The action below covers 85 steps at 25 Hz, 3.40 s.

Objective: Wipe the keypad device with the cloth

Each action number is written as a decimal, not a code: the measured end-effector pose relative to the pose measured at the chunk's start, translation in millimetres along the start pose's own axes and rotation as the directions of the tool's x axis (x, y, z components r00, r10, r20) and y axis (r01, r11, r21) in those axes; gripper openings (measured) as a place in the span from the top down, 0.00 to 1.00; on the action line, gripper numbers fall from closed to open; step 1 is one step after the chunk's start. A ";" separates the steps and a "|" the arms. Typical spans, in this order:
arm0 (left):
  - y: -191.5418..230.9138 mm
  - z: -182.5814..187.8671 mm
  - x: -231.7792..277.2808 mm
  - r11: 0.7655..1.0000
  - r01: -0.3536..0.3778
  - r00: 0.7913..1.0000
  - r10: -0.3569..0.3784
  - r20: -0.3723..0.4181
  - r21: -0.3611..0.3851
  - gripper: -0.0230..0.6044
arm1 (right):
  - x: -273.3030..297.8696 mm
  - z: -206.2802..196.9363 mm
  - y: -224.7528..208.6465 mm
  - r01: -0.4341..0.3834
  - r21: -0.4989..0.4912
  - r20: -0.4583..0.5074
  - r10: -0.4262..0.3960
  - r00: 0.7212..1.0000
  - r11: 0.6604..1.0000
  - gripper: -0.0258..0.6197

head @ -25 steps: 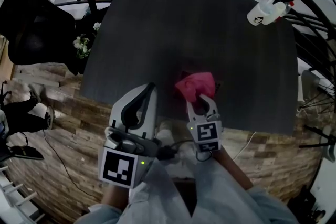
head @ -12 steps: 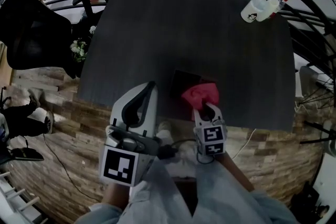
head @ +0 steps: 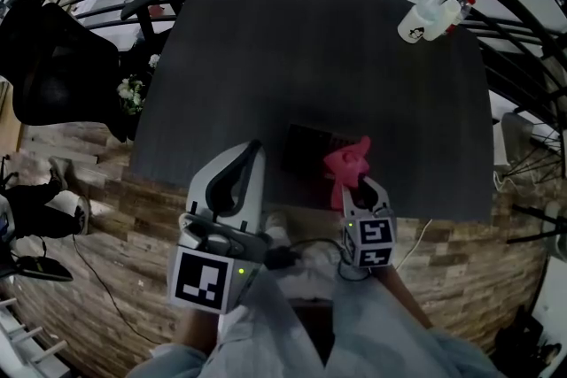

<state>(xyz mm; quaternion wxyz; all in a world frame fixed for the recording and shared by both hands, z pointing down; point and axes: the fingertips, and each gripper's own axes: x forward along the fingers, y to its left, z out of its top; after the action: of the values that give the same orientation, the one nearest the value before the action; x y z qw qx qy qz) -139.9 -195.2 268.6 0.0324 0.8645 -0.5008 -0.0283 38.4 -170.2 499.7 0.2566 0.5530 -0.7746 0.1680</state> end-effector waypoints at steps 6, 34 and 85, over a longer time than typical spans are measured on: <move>-1.2 2.0 2.6 1.000 0.004 1.000 -0.004 0.009 0.005 0.96 | -14.8 47.4 -20.1 0.041 0.012 0.111 -0.042 0.993 0.999 0.85; 19.9 -3.1 -0.8 1.000 -0.025 1.000 0.025 -0.011 0.004 0.96 | 60.0 128.8 69.7 -0.134 -0.142 0.195 0.160 0.968 0.981 0.85; -21.3 -6.7 11.8 0.996 0.086 0.996 -0.086 -0.029 0.015 0.96 | 8.1 46.9 -44.3 0.106 0.200 0.102 -0.129 0.986 0.974 0.85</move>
<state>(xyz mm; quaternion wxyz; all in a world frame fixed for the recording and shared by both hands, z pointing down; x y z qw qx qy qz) -115.1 -194.7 273.3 0.0313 0.8858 -0.4628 -0.0135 68.1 -216.7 465.3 0.1662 0.6291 -0.7338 0.1953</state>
